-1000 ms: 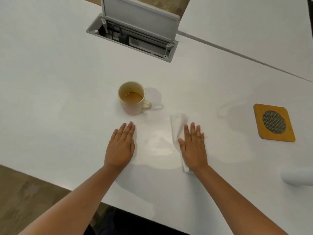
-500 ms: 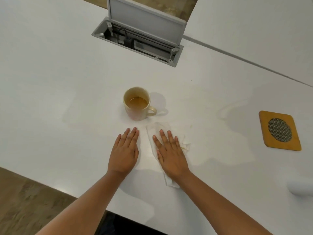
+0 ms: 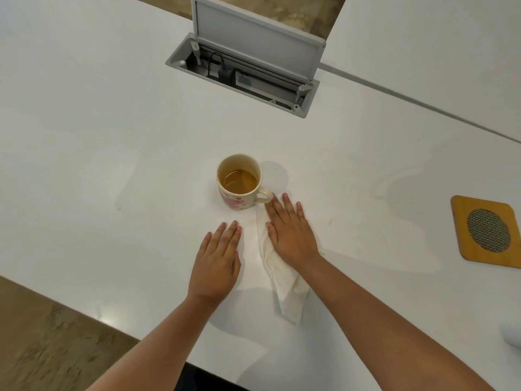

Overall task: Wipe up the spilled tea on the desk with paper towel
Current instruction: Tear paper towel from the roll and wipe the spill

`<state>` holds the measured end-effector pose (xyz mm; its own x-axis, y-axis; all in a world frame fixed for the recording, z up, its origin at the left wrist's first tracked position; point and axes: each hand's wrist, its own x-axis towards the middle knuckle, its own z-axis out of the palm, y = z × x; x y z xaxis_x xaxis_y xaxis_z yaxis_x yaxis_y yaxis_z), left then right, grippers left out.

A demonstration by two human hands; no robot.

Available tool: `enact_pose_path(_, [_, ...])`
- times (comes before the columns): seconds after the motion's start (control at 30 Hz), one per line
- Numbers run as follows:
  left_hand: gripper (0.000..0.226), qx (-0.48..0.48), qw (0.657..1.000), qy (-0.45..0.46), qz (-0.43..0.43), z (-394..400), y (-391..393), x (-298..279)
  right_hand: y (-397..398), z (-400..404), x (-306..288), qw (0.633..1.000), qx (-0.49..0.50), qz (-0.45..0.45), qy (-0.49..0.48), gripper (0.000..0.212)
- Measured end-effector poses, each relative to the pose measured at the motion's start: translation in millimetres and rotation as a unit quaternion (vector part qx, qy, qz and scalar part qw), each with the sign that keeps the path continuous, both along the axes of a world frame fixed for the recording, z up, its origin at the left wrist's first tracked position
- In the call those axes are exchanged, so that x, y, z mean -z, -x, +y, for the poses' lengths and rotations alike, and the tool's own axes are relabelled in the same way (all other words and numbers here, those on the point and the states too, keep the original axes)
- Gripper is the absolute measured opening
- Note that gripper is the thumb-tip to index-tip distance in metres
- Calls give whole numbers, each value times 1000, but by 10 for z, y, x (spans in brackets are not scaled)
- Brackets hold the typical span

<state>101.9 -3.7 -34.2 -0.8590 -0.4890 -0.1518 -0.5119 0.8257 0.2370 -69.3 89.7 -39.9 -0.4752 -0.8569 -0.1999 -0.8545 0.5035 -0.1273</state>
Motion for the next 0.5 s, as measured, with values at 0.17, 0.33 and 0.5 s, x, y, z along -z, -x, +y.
enact_pose_path(0.17, [61,-2,1000,-7,-9,-7,11,-23,-120,164,-32,1000,-1,6,-14,62])
enact_pose_path(0.33, [62,-8,1000,-5,-10,-4,16,-17,-572,762,28,997,-68,-18,21,61])
enact_pose_path(0.5, [51,-7,1000,10,-5,5,8,20,-608,746,9,999,-35,-24,7,55])
